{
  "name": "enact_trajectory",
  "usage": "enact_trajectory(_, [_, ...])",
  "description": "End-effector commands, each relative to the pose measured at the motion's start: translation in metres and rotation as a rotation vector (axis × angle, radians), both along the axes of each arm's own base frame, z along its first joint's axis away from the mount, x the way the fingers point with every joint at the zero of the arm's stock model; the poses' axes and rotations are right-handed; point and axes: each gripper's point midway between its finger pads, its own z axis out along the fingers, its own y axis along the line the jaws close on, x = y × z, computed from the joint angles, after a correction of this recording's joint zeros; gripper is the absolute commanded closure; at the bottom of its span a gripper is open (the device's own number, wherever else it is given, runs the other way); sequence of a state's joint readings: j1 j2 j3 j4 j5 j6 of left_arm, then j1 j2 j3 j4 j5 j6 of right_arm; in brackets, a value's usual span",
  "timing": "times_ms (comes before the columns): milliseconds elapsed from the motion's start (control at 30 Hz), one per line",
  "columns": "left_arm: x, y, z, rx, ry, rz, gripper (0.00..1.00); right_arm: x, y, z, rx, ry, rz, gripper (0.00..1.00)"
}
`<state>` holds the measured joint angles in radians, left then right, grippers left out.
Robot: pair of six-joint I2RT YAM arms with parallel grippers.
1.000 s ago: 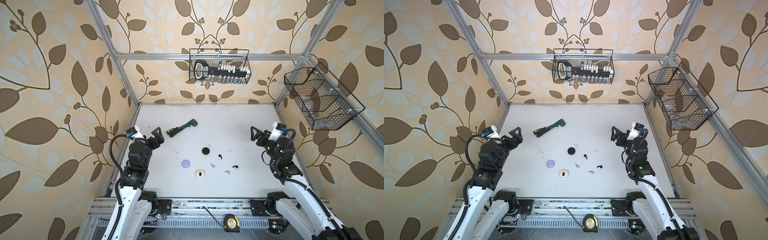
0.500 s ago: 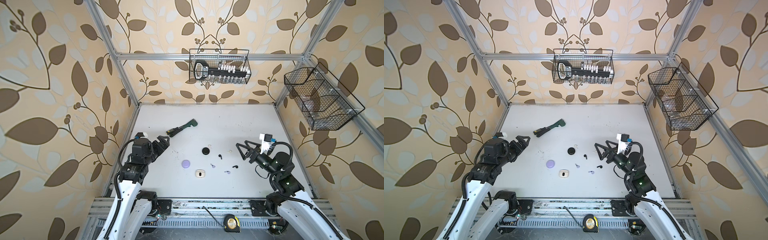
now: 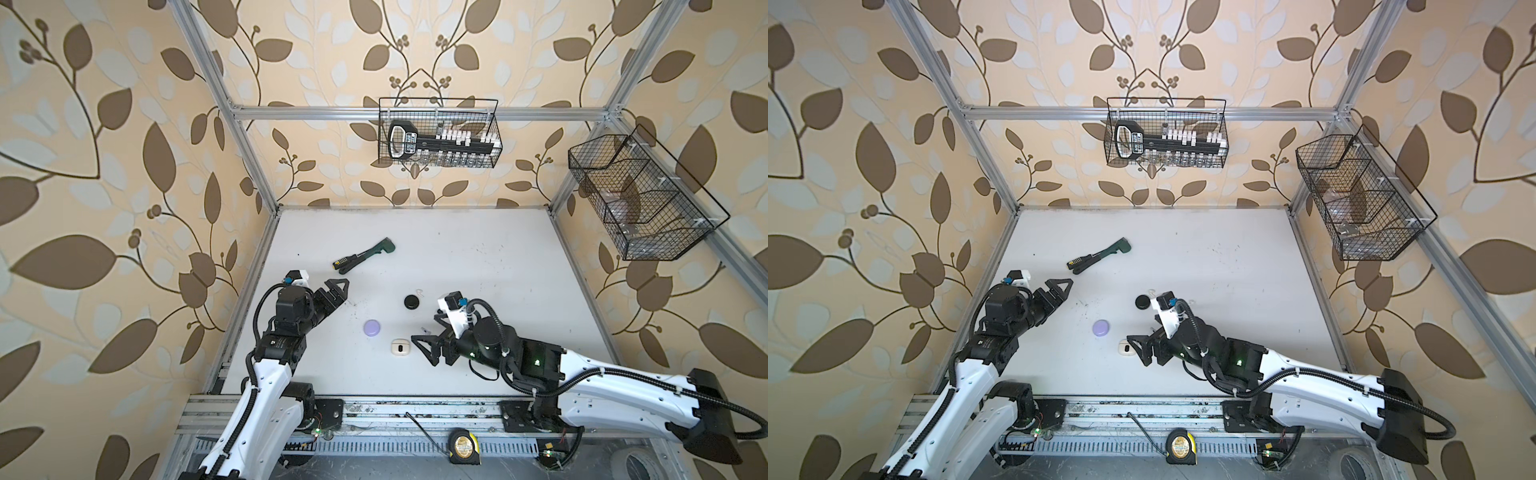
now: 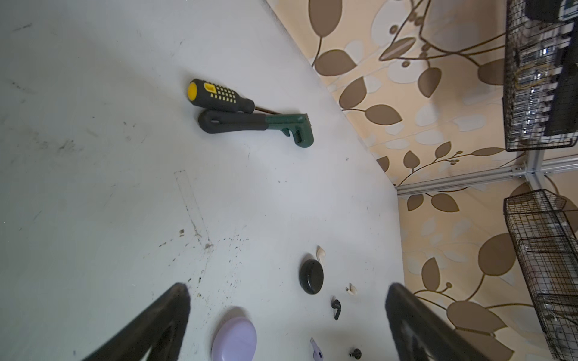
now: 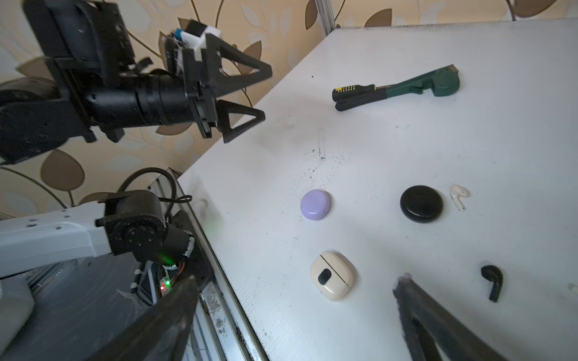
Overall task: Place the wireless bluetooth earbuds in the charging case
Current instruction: 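Reach the right gripper toward the cream charging case while the left arm rises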
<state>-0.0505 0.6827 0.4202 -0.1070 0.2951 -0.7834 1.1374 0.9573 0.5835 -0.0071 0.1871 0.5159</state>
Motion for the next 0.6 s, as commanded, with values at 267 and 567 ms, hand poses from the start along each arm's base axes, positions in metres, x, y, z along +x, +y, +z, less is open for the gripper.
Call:
enact_trajectory(267, [0.007,0.005,0.010,0.063,-0.051,-0.002,0.01,-0.012,0.044,-0.061,-0.167,0.113,0.116,0.01])
enact_trajectory(567, [0.004,0.009,0.013,0.087,-0.058,0.015,0.01,-0.004,0.066,-0.101,-0.296,0.137,0.142,0.00])
